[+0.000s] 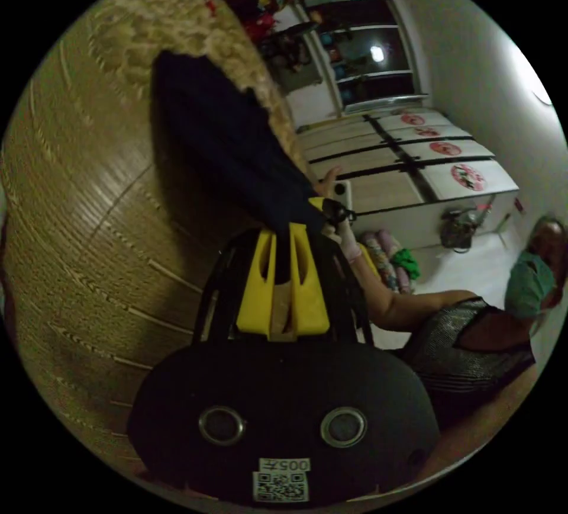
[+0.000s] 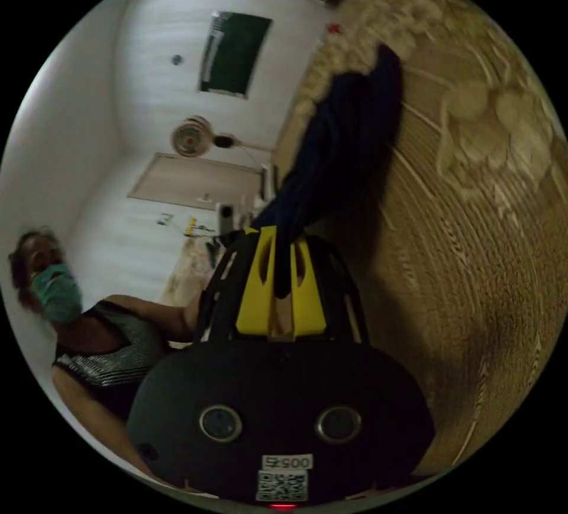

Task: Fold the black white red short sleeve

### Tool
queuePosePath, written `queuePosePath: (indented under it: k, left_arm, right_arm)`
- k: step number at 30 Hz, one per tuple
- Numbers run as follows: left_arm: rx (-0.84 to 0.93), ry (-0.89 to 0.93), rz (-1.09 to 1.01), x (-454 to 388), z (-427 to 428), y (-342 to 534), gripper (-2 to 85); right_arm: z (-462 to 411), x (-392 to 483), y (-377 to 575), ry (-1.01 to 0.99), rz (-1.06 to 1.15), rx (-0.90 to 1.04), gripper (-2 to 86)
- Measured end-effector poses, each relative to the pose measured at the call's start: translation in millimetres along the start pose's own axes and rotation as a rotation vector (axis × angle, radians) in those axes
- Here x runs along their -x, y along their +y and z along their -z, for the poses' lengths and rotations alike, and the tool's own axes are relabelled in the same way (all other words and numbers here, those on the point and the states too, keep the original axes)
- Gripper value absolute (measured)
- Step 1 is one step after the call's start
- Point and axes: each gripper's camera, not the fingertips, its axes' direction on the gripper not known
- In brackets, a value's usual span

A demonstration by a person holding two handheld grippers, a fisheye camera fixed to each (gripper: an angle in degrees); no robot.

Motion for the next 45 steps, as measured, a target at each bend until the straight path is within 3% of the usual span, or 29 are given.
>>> queuePosePath:
  k: [10,17,22,27,32,40,42,45]
  left_arm:
    - [-0.135,0.058,-0.294,-98,171,59,4.7]
    - [-0.246,-0.018,-0.144,-57,278,94,4.7]
    - [-0.427,-0.2,-0.141,-56,404,118,4.8]
    - [-0.492,-0.464,-0.241,-103,499,147,4.8]
    - [-0.474,-0.567,-0.047,-63,538,186,4.9]
    - [-0.232,-0.311,0.495,134,513,246,4.8]
    - [-0.288,-0.244,0.482,141,513,255,4.7]
    - [-0.307,-0.301,0.389,124,517,254,4.5]
  right_arm:
    - [-37,166,-19,-0.058,0.279,-0.031,1.8]
    - [-150,189,-73,-0.02,0.199,0.101,1.5]
    - [-264,233,-133,-0.041,0.29,0.181,1.6]
    - [-373,320,-176,-0.092,0.561,0.217,1.6]
    - [-483,292,-182,-0.082,0.468,0.339,2.1]
    - [-617,143,-134,0.214,0.075,0.571,3.2]
    - [-623,133,-126,0.163,0.025,0.525,3.2]
    - [-633,149,-128,0.134,0.076,0.525,3.2]
